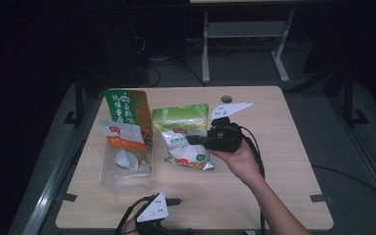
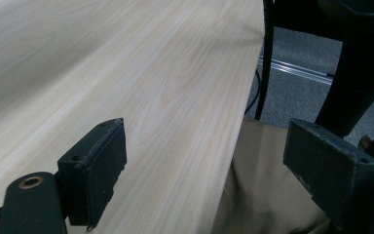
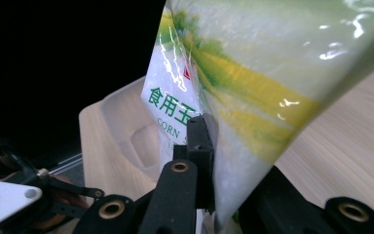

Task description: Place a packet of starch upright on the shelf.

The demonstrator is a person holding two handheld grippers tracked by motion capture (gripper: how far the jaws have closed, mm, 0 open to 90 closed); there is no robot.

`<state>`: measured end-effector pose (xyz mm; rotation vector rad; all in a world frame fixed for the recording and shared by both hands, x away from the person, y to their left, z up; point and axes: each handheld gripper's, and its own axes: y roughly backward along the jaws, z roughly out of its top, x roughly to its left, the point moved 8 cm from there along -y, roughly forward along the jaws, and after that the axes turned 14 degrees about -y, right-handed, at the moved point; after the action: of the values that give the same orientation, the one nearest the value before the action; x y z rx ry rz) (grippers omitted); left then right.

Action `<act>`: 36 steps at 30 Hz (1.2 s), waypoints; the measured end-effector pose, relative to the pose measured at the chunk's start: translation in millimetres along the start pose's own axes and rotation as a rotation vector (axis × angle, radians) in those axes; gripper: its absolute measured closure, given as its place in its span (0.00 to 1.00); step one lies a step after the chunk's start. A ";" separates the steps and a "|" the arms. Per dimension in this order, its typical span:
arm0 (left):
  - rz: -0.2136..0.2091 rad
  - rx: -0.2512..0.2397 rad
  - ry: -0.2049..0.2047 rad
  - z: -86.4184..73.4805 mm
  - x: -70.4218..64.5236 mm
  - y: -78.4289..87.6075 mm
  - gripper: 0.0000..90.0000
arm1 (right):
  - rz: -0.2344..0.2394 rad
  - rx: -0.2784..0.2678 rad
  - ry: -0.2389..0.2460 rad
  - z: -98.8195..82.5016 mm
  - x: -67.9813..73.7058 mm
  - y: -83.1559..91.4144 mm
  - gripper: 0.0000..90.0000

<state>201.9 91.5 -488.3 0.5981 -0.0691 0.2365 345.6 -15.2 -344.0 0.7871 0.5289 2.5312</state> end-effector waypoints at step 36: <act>0.000 -0.015 0.000 1.7 -0.6 2.1 0.17 | 0.130 0.065 0.075 19.2 57.9 -65.8 0.97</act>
<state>200.7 92.0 -485.8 0.5832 -0.0707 0.2362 333.1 73.2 -335.1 0.7754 0.6048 2.6843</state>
